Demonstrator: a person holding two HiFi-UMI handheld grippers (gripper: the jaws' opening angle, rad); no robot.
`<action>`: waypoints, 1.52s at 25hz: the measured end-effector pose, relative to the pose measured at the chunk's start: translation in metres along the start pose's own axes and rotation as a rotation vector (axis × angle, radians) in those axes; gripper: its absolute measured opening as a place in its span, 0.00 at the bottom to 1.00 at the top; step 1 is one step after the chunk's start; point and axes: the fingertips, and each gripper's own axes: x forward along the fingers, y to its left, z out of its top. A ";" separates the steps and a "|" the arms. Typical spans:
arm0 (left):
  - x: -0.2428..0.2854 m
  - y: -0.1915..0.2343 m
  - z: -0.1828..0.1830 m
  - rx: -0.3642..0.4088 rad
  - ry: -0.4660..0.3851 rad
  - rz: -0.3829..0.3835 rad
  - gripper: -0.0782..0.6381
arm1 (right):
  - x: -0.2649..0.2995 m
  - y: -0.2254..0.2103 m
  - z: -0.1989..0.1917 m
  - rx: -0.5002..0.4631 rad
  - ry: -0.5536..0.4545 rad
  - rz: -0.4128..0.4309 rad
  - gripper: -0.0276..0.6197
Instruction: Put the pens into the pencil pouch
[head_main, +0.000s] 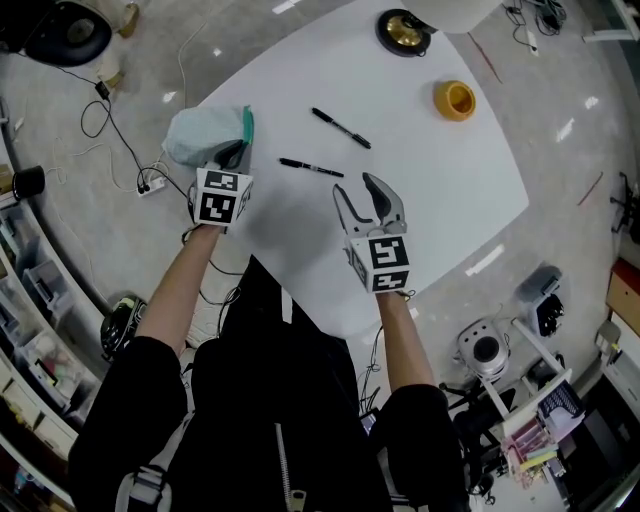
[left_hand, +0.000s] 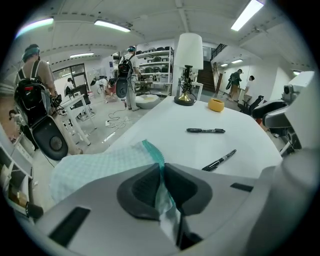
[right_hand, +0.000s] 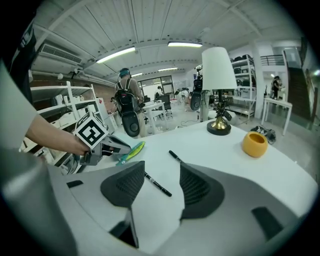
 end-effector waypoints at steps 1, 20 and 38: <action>-0.002 0.000 0.001 0.000 -0.008 -0.003 0.18 | 0.001 0.000 -0.001 -0.008 0.005 0.000 0.38; -0.035 -0.007 0.022 0.053 -0.142 -0.115 0.17 | 0.050 0.005 -0.058 -0.311 0.235 0.112 0.38; -0.036 -0.004 0.014 0.064 -0.144 -0.176 0.17 | 0.072 -0.004 -0.089 -0.462 0.368 0.141 0.13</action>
